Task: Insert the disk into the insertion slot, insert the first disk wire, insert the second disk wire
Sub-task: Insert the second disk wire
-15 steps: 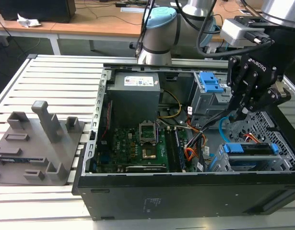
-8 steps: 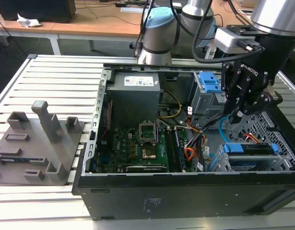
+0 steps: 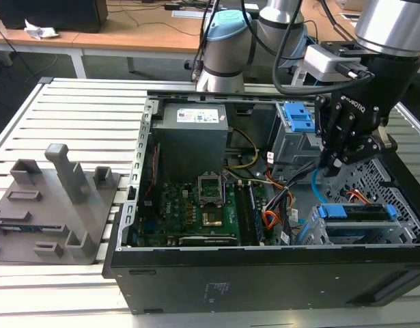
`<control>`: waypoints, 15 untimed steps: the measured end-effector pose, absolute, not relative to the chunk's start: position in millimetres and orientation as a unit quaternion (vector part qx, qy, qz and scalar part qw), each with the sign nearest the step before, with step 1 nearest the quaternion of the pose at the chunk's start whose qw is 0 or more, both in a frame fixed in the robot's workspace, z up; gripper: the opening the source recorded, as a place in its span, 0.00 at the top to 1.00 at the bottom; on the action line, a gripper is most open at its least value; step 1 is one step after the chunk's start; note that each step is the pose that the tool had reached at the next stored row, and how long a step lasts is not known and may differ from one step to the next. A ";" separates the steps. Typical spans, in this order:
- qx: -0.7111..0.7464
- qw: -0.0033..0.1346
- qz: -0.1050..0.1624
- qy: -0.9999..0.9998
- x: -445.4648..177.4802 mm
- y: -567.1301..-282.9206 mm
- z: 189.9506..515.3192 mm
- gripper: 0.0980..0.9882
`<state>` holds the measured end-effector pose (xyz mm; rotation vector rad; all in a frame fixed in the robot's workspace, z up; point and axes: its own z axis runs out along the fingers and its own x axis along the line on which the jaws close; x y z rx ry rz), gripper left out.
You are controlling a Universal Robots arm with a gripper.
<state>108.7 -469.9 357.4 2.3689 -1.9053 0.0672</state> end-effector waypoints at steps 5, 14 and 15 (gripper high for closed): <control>0.778 0.051 0.022 -0.626 108.7 -469.9 357.4 0.88; 0.775 0.081 0.047 -0.624 108.7 -469.9 357.3 0.72; 0.775 0.081 0.047 -0.624 108.7 -469.9 357.3 0.74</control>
